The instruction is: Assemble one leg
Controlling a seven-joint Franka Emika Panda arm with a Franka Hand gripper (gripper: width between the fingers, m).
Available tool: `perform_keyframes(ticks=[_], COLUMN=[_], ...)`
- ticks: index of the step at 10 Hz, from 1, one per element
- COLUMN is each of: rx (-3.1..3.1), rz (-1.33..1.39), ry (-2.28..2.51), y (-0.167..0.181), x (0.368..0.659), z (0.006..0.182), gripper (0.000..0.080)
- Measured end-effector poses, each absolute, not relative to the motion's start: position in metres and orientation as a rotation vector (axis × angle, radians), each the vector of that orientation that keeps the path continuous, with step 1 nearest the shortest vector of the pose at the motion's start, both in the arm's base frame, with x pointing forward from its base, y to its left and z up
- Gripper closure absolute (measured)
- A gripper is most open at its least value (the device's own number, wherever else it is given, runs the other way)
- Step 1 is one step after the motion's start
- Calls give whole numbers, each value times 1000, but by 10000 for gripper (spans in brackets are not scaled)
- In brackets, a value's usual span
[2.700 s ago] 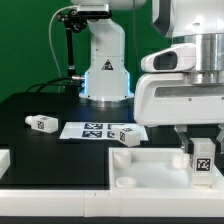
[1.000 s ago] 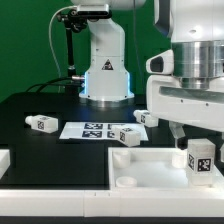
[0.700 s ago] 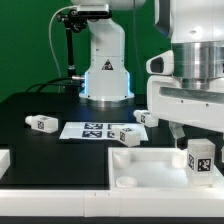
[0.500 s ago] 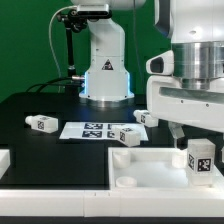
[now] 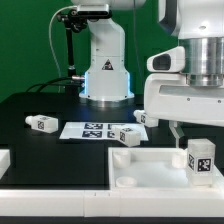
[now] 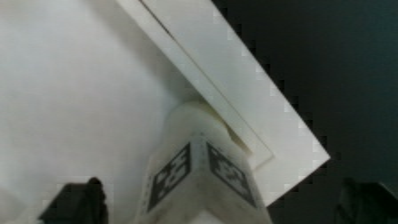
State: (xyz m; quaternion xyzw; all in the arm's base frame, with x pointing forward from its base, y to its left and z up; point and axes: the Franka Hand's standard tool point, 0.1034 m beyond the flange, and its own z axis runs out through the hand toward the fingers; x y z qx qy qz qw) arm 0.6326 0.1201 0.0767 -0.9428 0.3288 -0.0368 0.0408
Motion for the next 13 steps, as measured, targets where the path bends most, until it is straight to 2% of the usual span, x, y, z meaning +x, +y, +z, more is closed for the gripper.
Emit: perform_keyframes(ticks=[1, 4, 6, 8, 9, 10, 11, 12, 13], rx=[-2935, -3118, -3125, -3125, -3125, -3125, -3124, -3119, -3107], rz=[-119, -158, -160, -159, -159, -158, -157, -157, -168], ry=[901, 15, -185, -182, -181, -123, -12, 120, 244], y=[120, 120, 119, 118, 118, 118, 118, 116, 115], x=[633, 636, 636, 636, 636, 636, 636, 636, 637], z=[77, 80, 79, 79, 79, 79, 79, 79, 78], gripper=[150, 150, 150, 150, 247, 247, 451, 451, 514])
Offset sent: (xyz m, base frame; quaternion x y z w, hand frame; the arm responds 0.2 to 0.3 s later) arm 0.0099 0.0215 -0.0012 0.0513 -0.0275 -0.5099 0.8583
